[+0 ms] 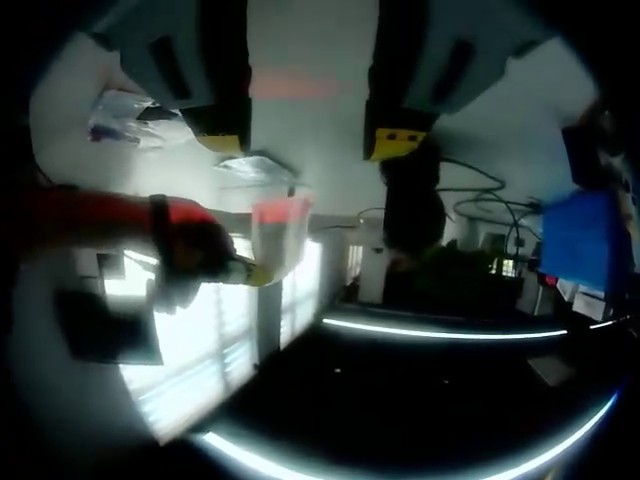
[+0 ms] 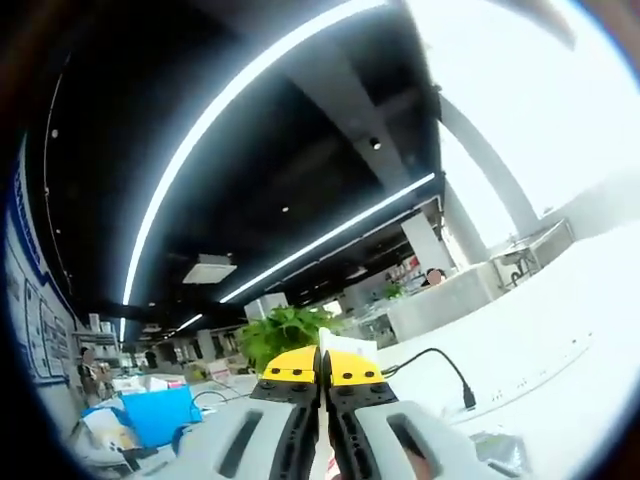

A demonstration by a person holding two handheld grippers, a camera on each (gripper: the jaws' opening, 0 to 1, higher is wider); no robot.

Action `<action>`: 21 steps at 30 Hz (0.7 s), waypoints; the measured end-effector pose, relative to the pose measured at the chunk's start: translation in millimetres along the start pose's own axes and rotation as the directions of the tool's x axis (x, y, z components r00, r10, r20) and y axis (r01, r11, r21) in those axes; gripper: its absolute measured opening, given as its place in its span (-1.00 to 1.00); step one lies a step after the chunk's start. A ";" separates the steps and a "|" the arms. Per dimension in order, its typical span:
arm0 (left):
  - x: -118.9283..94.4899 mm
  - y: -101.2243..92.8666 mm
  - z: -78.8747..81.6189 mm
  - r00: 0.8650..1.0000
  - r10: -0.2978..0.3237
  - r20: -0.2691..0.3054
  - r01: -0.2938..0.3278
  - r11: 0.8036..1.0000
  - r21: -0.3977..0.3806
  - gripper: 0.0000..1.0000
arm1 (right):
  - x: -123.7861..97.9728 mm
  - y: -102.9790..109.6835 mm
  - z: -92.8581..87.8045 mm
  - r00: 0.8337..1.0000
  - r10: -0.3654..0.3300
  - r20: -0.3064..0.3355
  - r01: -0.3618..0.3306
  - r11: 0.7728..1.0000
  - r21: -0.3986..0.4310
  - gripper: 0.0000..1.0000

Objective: Clip sheet goods on table flip sheet goods clip sheet goods scan sheet goods put sheet goods back to table

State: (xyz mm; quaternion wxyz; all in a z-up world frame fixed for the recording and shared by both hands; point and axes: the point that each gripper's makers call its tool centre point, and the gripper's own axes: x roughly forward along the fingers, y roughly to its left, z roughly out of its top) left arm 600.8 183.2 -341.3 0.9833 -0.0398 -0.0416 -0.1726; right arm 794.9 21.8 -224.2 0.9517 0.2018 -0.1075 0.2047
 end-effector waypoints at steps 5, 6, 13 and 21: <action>0.9 0.4 -0.3 1.000 0.003 0.001 -0.003 1.000 -0.006 -0.26 | 6.0 1.2 -6.5 1.000 0.002 -0.008 -0.002 1.000 -0.021 -1.00; 0.9 0.1 -0.3 1.000 0.003 0.001 -0.003 1.000 -0.007 -0.26 | 6.7 1.7 -7.7 1.000 0.002 -0.008 -0.003 1.000 -0.025 -1.00; 2.0 0.5 -1.4 1.000 0.004 -0.001 -0.004 1.000 -0.007 -0.26 | 13.1 -0.2 -19.3 1.000 -0.011 -0.024 0.012 1.000 0.005 -1.00; 1.3 0.5 -1.3 1.000 0.004 -0.003 -0.004 1.000 -0.005 -0.26 | 14.7 5.3 -23.5 1.000 0.000 -0.028 0.000 1.000 0.006 -1.00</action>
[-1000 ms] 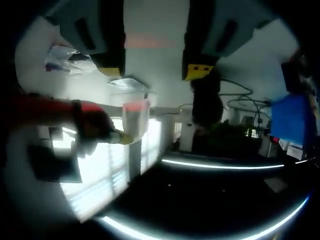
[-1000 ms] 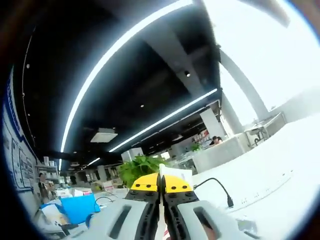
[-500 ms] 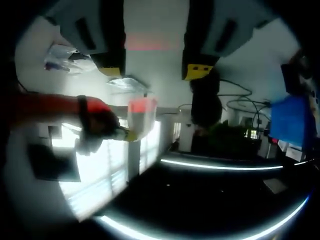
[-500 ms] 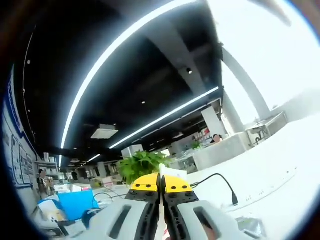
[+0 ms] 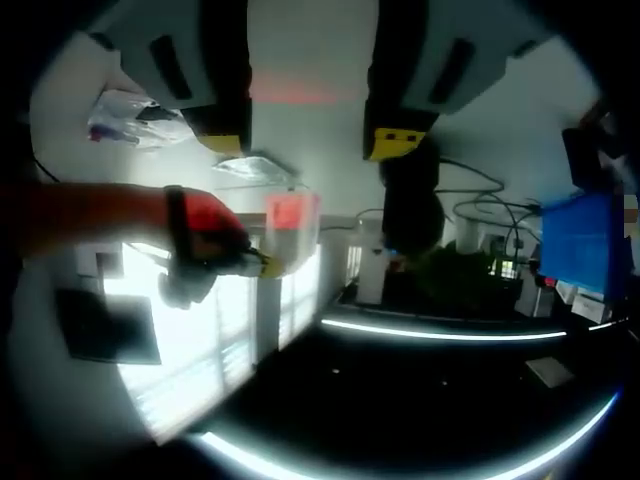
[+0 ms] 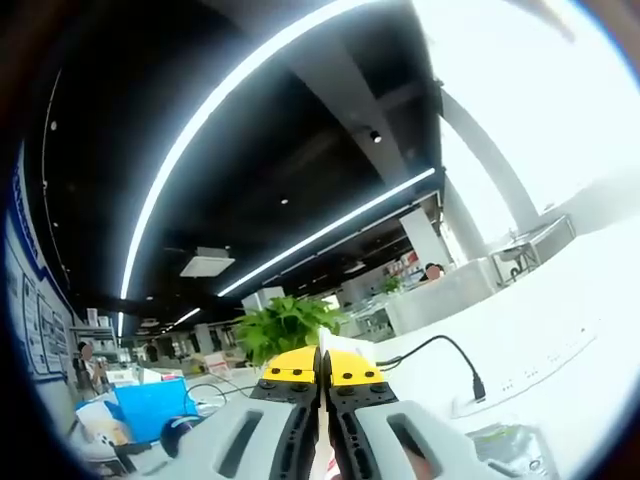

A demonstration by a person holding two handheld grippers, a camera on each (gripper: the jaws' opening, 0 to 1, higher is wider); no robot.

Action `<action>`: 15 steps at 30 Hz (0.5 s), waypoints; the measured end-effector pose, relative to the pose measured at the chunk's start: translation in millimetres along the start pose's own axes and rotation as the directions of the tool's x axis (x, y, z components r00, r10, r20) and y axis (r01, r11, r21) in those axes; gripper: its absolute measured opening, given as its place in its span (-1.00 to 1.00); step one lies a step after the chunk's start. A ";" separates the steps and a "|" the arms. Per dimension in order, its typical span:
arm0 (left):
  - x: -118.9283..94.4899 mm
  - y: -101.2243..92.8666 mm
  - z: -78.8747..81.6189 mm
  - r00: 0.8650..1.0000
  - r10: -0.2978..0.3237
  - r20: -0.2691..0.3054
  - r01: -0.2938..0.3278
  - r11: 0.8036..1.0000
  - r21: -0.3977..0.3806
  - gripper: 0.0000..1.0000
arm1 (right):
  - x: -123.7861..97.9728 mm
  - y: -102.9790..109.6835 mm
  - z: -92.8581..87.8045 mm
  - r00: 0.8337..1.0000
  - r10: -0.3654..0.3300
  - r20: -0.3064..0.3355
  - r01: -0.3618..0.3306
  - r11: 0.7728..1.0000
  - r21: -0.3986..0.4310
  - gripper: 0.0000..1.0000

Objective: Clip sheet goods on table flip sheet goods clip sheet goods scan sheet goods put sheet goods back to table

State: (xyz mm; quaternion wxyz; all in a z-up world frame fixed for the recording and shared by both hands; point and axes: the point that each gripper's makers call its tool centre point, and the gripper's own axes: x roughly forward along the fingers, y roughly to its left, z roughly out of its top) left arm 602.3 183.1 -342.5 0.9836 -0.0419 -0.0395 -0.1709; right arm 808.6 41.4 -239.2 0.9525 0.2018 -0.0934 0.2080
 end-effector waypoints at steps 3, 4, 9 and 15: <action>-0.4 0.2 0.1 1.000 0.001 0.000 -0.001 1.000 0.000 -0.26 | 0.7 4.6 -1.8 1.000 0.006 -0.002 -0.006 1.000 0.002 -1.00; -0.4 0.2 0.1 1.000 0.002 0.000 -0.002 1.000 0.001 -0.26 | 1.0 5.5 -2.0 1.000 0.010 -0.003 -0.010 1.000 0.005 -1.00; -0.7 -0.3 0.3 1.000 0.001 0.000 -0.001 1.000 0.004 -0.26 | -0.8 11.5 4.2 1.000 0.026 0.000 -0.026 1.000 0.006 -1.00; -0.3 -1.3 0.3 1.000 -0.002 -0.002 0.002 1.000 0.009 -0.26 | -2.4 19.1 13.9 0.998 0.060 0.003 -0.060 0.998 -0.013 -1.00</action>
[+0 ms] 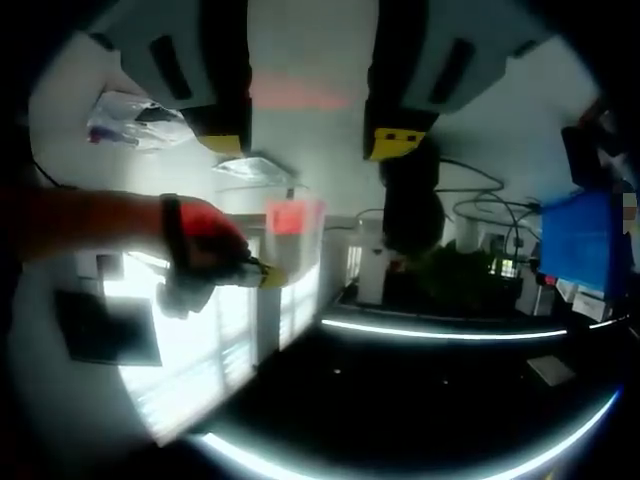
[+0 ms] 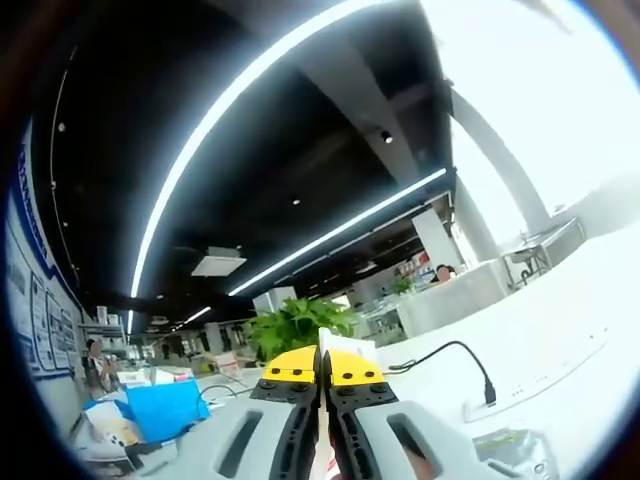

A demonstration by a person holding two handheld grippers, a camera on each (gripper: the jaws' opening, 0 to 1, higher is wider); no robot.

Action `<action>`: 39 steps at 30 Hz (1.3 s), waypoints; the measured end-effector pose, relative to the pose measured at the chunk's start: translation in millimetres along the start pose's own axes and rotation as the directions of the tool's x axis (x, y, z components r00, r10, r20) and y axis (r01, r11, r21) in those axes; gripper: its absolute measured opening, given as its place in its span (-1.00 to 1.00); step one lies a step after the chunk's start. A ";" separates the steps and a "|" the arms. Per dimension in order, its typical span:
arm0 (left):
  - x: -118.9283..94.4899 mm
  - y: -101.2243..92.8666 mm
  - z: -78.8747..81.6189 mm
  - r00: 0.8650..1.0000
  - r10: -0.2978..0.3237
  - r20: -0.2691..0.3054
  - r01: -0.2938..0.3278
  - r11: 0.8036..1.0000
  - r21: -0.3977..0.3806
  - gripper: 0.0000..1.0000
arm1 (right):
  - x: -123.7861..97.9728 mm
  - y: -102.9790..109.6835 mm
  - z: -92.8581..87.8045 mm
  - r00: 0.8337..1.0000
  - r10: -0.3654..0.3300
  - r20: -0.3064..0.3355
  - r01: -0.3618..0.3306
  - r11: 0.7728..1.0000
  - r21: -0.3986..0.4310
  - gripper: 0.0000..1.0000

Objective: Clip sheet goods on table flip sheet goods clip sheet goods scan sheet goods put sheet goods back to table

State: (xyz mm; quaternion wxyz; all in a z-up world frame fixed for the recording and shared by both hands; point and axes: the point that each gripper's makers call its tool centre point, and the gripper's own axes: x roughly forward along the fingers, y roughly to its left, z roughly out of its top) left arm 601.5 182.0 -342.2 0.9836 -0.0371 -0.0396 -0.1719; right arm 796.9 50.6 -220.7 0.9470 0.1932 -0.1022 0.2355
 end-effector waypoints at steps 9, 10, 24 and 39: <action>-0.3 0.7 0.6 1.000 -0.001 0.003 0.001 1.000 0.006 -0.26 | -8.3 2.5 17.4 1.000 0.025 -0.003 -0.025 1.000 -0.015 -1.00; -0.4 0.2 0.7 1.000 -0.002 0.003 0.002 1.000 0.007 -0.26 | -9.5 3.2 19.7 1.000 0.028 -0.002 -0.028 0.999 -0.016 -1.00; 0.8 -3.2 -0.5 1.000 -0.010 -0.001 0.010 1.000 0.029 -0.26 | -27.6 10.1 51.9 0.997 0.083 0.000 -0.083 0.996 -0.043 -1.00; 1.1 -3.5 -2.7 1.000 -0.004 -0.013 0.005 0.999 0.054 -0.26 | -46.0 21.5 76.5 0.990 0.139 -0.012 -0.140 0.989 -0.044 -1.00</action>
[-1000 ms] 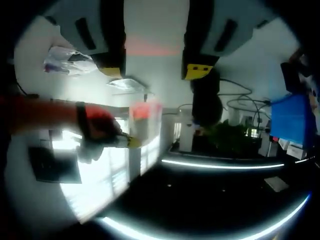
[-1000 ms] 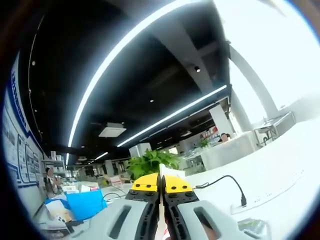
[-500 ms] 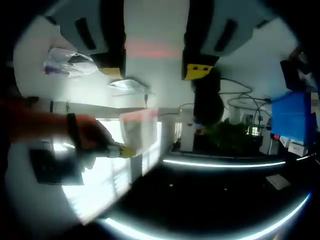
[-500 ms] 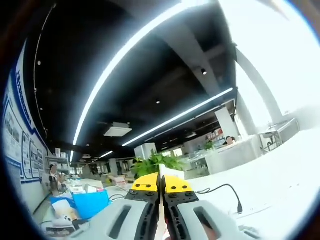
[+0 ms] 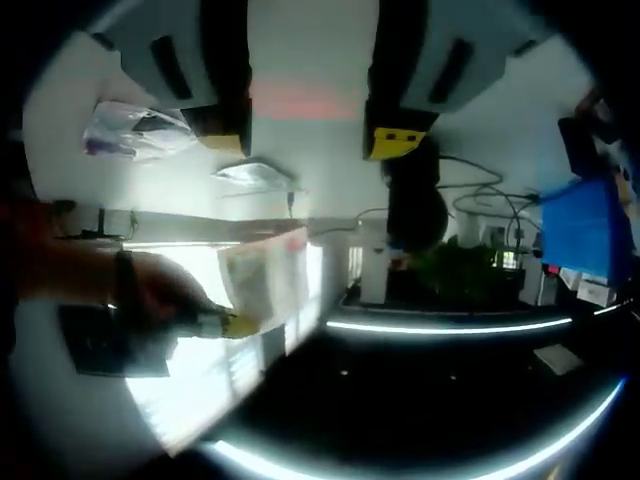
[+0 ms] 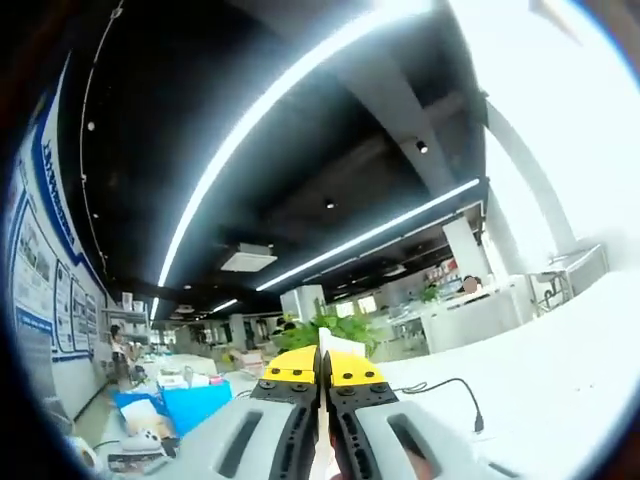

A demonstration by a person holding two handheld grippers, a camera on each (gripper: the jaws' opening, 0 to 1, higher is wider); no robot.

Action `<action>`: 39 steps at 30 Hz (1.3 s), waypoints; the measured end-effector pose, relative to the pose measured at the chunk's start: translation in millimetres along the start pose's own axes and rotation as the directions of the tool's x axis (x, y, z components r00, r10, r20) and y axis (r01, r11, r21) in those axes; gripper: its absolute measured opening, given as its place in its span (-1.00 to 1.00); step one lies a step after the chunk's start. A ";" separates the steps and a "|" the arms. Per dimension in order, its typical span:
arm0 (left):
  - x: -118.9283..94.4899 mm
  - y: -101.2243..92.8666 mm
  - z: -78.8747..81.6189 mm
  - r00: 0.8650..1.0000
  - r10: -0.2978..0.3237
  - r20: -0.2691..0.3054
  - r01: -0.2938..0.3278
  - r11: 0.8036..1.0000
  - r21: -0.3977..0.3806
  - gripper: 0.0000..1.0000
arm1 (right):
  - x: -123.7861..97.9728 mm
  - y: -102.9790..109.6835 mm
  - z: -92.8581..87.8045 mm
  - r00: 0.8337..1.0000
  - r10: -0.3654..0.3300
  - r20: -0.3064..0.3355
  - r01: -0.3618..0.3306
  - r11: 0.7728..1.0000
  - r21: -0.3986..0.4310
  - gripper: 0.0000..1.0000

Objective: Clip sheet goods on table flip sheet goods clip sheet goods scan sheet goods put sheet goods back to table

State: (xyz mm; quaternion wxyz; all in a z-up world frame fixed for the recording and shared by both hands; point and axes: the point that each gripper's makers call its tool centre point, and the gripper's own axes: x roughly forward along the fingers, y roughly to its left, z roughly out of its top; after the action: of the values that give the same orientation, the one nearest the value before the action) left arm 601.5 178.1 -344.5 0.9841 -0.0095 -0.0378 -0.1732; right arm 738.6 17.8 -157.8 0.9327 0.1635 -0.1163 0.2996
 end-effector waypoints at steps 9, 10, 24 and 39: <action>-1.0 -2.3 0.7 1.000 -0.004 0.001 0.004 1.000 0.013 -0.26 | -10.6 2.6 7.0 1.000 0.026 -0.014 -0.027 0.998 -0.050 -1.00; -1.1 -2.2 0.7 1.000 -0.003 0.001 0.003 1.000 0.013 -0.26 | -12.1 2.6 8.6 0.999 0.030 -0.013 -0.030 0.998 -0.054 -1.00; -1.2 -3.0 -0.6 1.000 -0.003 -0.007 0.003 1.000 0.026 -0.26 | -27.4 -8.7 13.2 0.996 0.074 -0.050 -0.079 0.989 -0.126 -1.00; 1.2 -3.8 -3.4 1.000 -0.008 -0.018 0.009 0.999 0.038 -0.27 | -51.5 -0.9 7.9 0.986 0.134 -0.099 -0.155 0.956 -0.249 -1.00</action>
State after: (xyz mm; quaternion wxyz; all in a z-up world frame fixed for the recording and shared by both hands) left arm 601.7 174.0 -347.8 0.9837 0.0111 -0.0325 -0.1767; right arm 697.4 -12.7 -167.0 0.9255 0.0203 -0.1279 0.3560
